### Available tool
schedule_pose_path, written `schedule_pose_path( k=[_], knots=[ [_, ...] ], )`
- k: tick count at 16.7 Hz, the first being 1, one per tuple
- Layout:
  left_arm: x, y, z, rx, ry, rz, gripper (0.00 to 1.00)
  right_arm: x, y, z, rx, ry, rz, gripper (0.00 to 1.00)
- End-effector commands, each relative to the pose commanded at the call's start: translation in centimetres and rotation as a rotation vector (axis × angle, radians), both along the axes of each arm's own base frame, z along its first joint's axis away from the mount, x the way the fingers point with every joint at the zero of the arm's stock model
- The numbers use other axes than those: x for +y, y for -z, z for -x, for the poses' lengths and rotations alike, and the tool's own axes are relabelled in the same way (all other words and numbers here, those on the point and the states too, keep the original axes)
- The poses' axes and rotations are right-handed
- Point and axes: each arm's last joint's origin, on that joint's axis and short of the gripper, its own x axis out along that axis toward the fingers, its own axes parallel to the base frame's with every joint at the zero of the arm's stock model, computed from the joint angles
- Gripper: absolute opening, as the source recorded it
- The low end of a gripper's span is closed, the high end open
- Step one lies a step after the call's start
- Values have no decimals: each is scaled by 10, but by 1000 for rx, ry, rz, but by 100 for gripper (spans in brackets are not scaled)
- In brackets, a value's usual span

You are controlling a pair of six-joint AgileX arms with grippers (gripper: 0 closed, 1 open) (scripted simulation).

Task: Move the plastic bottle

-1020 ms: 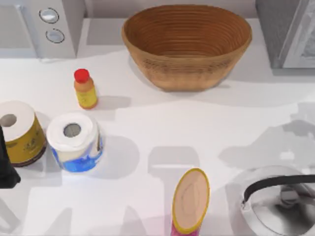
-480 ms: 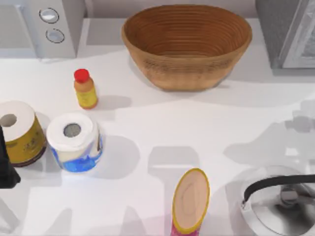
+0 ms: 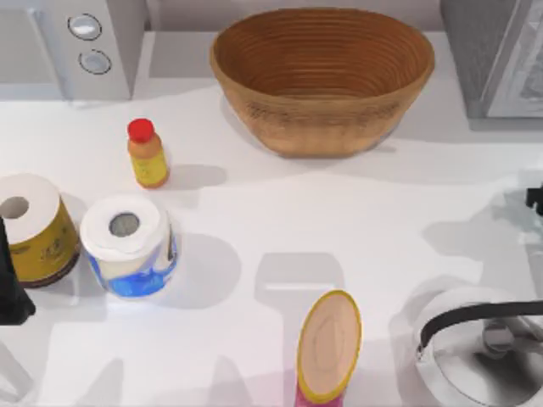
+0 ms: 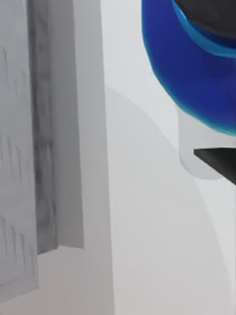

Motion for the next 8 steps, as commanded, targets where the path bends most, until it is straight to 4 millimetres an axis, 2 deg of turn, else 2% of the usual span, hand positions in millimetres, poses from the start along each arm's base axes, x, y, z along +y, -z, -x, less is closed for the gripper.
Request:
schedule_pose_path(
  k=[4, 8],
  knots=[
    [0, 0, 0, 0, 0, 0, 100, 0, 0, 0, -1, -1, -1, 0],
    [0, 0, 0, 0, 0, 0, 100, 0, 0, 0, -1, -1, -1, 30]
  ],
)
